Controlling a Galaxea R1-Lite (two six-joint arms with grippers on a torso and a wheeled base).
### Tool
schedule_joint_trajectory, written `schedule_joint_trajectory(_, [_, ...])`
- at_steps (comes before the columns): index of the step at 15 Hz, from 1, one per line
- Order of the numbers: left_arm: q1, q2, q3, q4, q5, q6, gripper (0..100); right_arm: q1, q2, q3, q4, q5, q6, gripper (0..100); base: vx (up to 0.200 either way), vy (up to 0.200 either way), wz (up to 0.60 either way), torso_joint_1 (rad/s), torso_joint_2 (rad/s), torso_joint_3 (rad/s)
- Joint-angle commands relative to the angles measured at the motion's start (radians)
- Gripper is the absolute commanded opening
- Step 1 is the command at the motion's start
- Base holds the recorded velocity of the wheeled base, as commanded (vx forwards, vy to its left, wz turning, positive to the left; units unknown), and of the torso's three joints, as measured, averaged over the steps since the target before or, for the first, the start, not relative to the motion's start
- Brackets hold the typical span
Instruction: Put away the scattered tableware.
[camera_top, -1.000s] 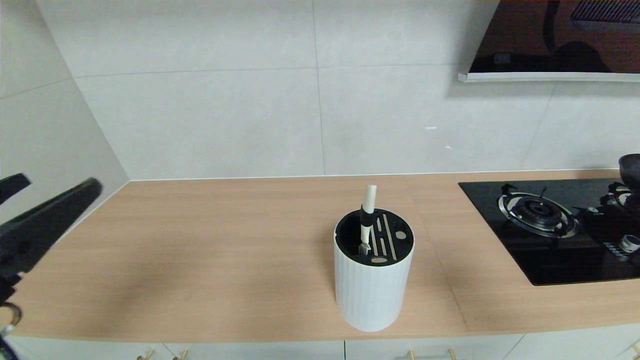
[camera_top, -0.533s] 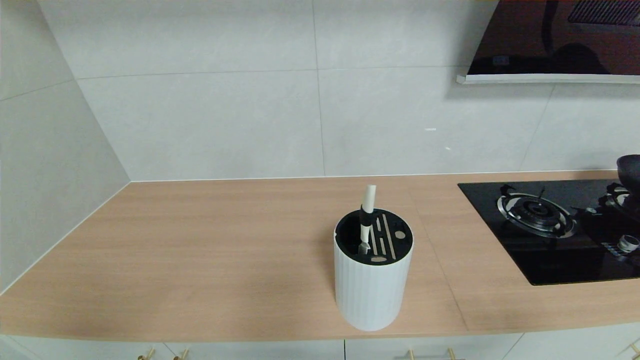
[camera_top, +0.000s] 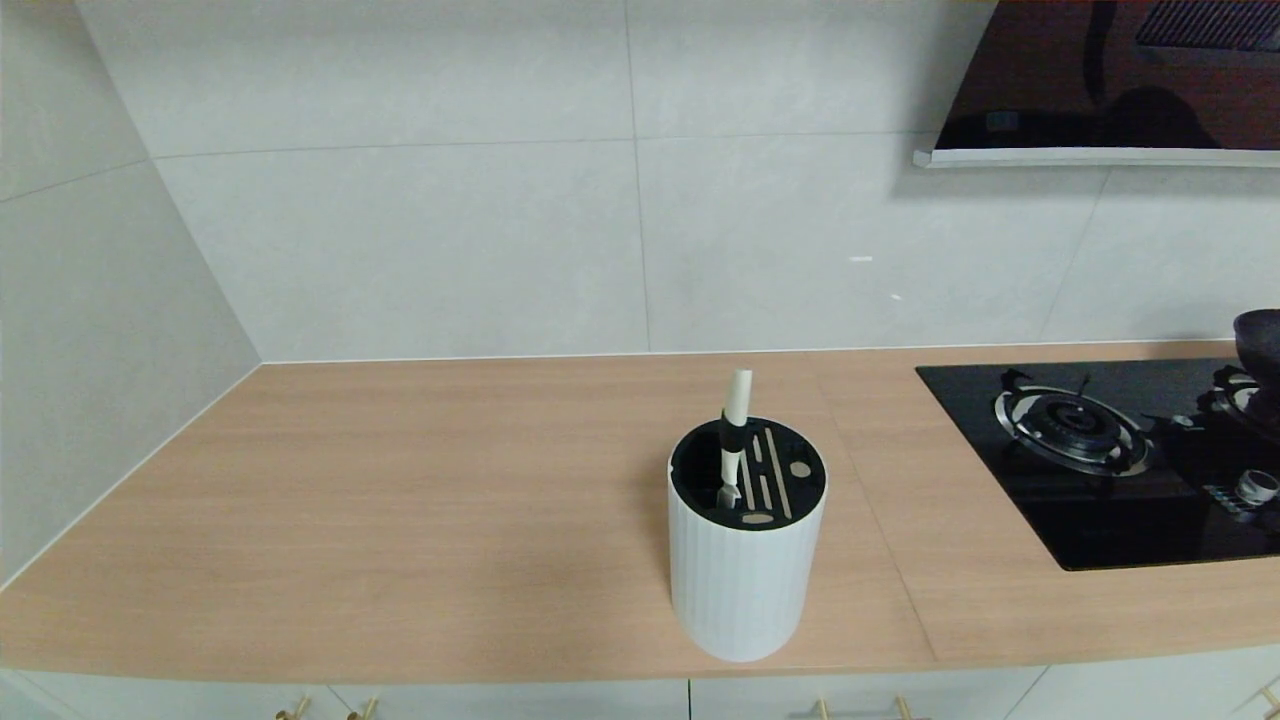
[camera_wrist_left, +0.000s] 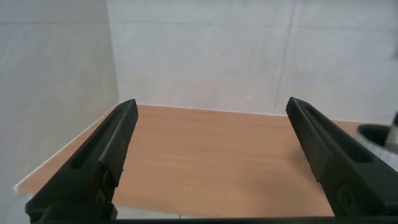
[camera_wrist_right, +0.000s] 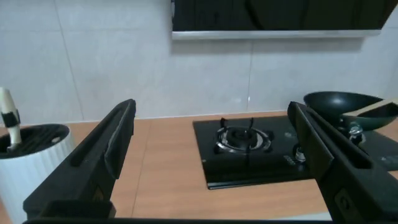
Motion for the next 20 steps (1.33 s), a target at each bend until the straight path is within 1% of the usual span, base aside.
schedule_joint_trajectory(1, [0.003, -0.014, 0.115, -0.007, -0.005, 0.02, 100, -0.001, -0.012, 0.105, -0.013, 0.011, 0.002, 100, 0.0, 0.0, 0.0, 0.0, 0.0, 0.0])
schedule_joint_trajectory(2, [0.003, -0.014, 0.223, -0.076, -0.019, 0.034, 100, -0.001, -0.012, 0.176, -0.046, 0.072, 0.005, 100, 0.0, 0.0, 0.0, 0.0, 0.0, 0.0])
schedule_joint_trajectory(3, [0.003, -0.014, 0.306, -0.179, -0.028, 0.042, 100, -0.001, -0.012, 0.22, -0.088, 0.092, 0.005, 100, 0.0, 0.0, 0.0, 0.0, 0.0, 0.0])
schedule_joint_trajectory(4, [0.003, -0.014, 0.318, -0.193, -0.057, 0.059, 100, -0.001, -0.012, 0.22, -0.082, 0.097, 0.012, 100, 0.0, 0.0, 0.0, 0.0, 0.0, 0.0])
schedule_joint_trajectory(5, [0.003, -0.014, 0.318, -0.177, -0.073, 0.056, 100, -0.001, -0.012, 0.22, -0.076, 0.114, 0.037, 100, 0.0, 0.0, 0.0, 0.0, 0.0, 0.0])
schedule_joint_trajectory(6, [0.003, -0.014, 0.318, -0.147, -0.08, 0.063, 100, -0.001, -0.012, 0.22, -0.057, 0.134, 0.043, 100, 0.0, 0.0, 0.0, 0.0, 0.0, 0.0])
schedule_joint_trajectory(7, [0.003, -0.014, 0.318, -0.093, -0.096, 0.071, 100, -0.001, -0.012, 0.22, -0.016, 0.143, 0.043, 100, 0.0, 0.0, 0.0, 0.0, 0.0, 0.0])
schedule_joint_trajectory(8, [0.003, -0.014, 0.318, -0.079, -0.109, 0.066, 100, -0.001, -0.012, 0.22, 0.041, 0.144, 0.043, 100, 0.0, 0.0, 0.0, 0.0, 0.0, 0.0])
schedule_joint_trajectory(9, [0.003, -0.014, 0.318, -0.038, -0.12, 0.065, 100, -0.001, -0.012, 0.22, 0.05, 0.143, 0.043, 100, 0.0, 0.0, 0.0, 0.0, 0.0, 0.0])
schedule_joint_trajectory(11, [0.003, -0.014, 0.318, -0.045, -0.125, 0.037, 100, -0.001, -0.012, 0.22, 0.052, 0.144, 0.039, 100, 0.0, 0.0, 0.0, 0.0, 0.0, 0.0])
schedule_joint_trajectory(12, [0.003, -0.014, 0.318, -0.047, -0.128, 0.031, 100, -0.001, -0.011, 0.22, 0.084, 0.15, 0.037, 100, 0.0, 0.0, 0.0, 0.0, 0.0, 0.0])
schedule_joint_trajectory(13, [0.003, -0.014, 0.318, -0.047, -0.126, 0.023, 100, -0.001, -0.012, 0.22, 0.081, 0.15, 0.039, 100, 0.0, 0.0, 0.0, 0.0, 0.0, 0.0])
schedule_joint_trajectory(14, [0.003, -0.014, 0.318, -0.047, -0.125, 0.002, 100, -0.001, -0.012, 0.22, 0.081, 0.149, 0.042, 100, 0.0, 0.0, 0.0, 0.0, 0.0, 0.0])
schedule_joint_trajectory(15, [0.003, -0.014, 0.318, -0.047, -0.125, -0.004, 100, -0.001, -0.012, 0.22, 0.081, 0.149, 0.042, 100, 0.0, 0.0, 0.0, 0.0, 0.0, 0.0])
schedule_joint_trajectory(20, [0.003, -0.014, 0.318, -0.047, -0.125, -0.004, 100, 0.0, -0.012, 0.22, 0.081, 0.15, 0.039, 100, 0.0, 0.0, 0.0, 0.0, 0.0, 0.0])
